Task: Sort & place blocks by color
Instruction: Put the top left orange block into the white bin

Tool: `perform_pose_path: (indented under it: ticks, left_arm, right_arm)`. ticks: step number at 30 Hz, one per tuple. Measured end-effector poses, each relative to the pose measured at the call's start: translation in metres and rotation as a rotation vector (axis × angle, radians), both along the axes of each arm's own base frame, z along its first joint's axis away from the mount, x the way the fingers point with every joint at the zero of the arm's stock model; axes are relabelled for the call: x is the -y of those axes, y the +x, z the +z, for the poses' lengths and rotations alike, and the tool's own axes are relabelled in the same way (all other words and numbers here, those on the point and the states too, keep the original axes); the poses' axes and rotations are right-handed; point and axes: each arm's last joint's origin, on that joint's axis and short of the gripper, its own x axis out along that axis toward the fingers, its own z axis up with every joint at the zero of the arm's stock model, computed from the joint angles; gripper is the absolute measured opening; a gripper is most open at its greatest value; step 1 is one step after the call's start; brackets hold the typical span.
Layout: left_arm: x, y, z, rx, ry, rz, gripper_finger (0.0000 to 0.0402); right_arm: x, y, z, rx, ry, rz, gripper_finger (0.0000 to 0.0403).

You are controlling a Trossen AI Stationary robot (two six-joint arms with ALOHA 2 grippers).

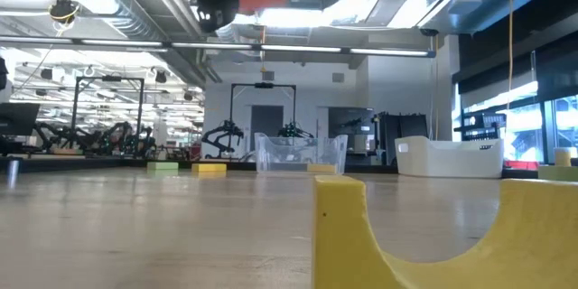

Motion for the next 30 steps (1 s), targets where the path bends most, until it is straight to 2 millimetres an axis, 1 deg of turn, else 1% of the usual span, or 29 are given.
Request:
perform_pose_path:
  ticks: [6, 9, 12, 17, 19, 30]
  left_arm:
    - [-0.009, 0.002, 0.001, 0.024, -0.023, -0.001, 0.0125]
    - [-0.012, 0.001, 0.001, 0.026, -0.048, -0.018, 0.0125]
    - [-0.012, 0.001, 0.001, 0.025, -0.063, -0.028, 0.0125]
    - [-0.012, 0.001, 0.001, 0.024, -0.072, -0.028, 0.0125]
    - [-0.012, 0.002, 0.002, 0.027, -0.071, -0.027, 0.0125]
    - [-0.013, 0.004, 0.006, 0.079, -0.066, -0.028, 0.0125]
  right_arm:
    - [-0.003, 0.029, -0.024, -0.028, -0.124, 0.085, 0.0143]
    - [-0.007, 0.041, -0.03, -0.002, -0.193, 0.118, 0.0143]
    - [-0.009, 0.049, -0.033, 0.032, -0.263, 0.111, 0.0143]
    - [-0.014, 0.056, -0.031, 0.096, -0.347, 0.126, 0.0143]
    - [-0.015, 0.059, -0.029, 0.135, -0.345, 0.129, 0.0143]
    - [-0.023, 0.06, -0.027, 0.17, -0.334, 0.162, 0.0143]
